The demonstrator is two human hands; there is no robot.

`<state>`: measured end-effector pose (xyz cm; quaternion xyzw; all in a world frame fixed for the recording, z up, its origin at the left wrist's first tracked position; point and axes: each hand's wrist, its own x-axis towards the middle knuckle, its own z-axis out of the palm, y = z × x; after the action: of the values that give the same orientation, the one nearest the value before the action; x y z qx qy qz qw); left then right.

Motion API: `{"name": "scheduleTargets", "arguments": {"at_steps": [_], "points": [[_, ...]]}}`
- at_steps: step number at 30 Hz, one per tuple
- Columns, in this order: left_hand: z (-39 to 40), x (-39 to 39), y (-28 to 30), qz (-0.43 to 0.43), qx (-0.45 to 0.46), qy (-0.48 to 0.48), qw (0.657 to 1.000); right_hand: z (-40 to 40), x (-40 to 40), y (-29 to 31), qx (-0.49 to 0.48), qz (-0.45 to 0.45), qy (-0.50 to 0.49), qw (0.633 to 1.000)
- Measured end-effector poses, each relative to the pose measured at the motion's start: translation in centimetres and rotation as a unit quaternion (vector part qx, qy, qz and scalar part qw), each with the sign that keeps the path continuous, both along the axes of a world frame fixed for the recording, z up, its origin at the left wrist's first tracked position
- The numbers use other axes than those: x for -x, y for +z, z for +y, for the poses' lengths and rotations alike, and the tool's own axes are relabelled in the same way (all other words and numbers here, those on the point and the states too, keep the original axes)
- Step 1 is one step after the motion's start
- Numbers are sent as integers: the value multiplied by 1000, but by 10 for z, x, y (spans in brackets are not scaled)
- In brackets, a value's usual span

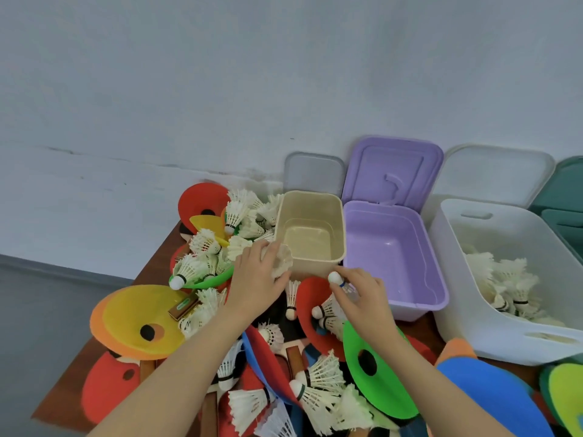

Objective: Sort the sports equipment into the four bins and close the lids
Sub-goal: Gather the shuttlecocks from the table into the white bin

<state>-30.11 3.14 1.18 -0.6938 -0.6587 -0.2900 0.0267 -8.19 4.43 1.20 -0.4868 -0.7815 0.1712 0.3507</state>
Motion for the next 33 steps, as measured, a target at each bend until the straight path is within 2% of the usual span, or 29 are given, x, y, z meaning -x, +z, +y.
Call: {"name": "scheduleTargets", "arguments": {"at_steps": [5,10,16,21,26,31,33], "points": [[25,-48,39,-8,-42,-36,998,24,-48,31,-52,59,-11,997],[53,-113,65,-35,-34,-90,995,48,-107,53,-88,79,-69,991],[88,-212,68,-49,-9,-165,985,70,-197,55,-84,67,-158,982],[122,-288,63,-42,1,-190,981,97,-259,53,-30,95,-214,972],[165,-338,58,-10,54,-178,983,140,-296,47,-17,36,-206,978],[206,-351,51,107,143,-137,974,171,-309,34,30,-41,-206,977],[208,-347,46,123,148,-131,973,168,-307,25,47,-63,-193,978]]}}
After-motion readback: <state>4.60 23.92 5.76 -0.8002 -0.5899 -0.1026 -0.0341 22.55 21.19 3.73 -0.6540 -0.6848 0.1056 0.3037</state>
